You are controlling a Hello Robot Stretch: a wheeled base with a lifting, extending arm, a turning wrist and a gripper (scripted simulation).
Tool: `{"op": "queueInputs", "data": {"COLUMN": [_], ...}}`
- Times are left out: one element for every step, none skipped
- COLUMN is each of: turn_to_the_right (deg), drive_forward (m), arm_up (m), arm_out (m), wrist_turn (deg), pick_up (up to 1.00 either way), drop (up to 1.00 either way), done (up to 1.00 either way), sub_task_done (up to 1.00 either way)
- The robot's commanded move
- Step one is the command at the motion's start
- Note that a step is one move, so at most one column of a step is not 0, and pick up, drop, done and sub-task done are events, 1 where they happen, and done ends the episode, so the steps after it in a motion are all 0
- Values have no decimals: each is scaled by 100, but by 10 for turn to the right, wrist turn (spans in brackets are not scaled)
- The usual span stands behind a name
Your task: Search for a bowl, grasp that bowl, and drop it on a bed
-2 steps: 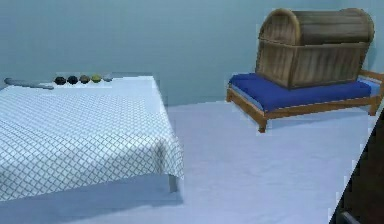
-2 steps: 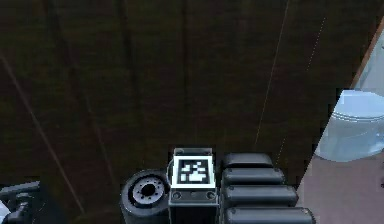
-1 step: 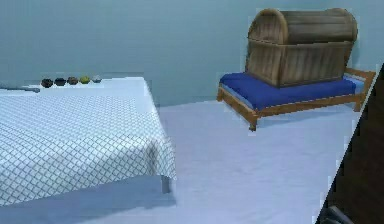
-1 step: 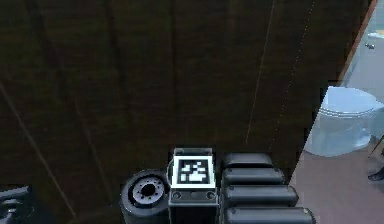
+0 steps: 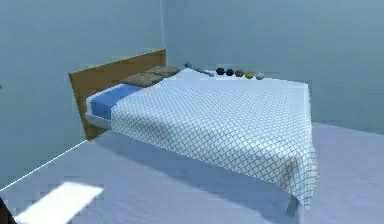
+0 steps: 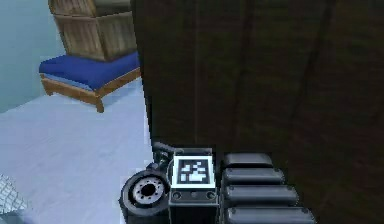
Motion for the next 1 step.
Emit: {"op": "queueInputs", "data": {"turn_to_the_right": [-450], "drive_forward": [0], "arm_up": [0], "arm_out": [0], "wrist_turn": [0], "pick_up": [0], "drop": [0], "done": [0], "sub_task_done": [0]}}
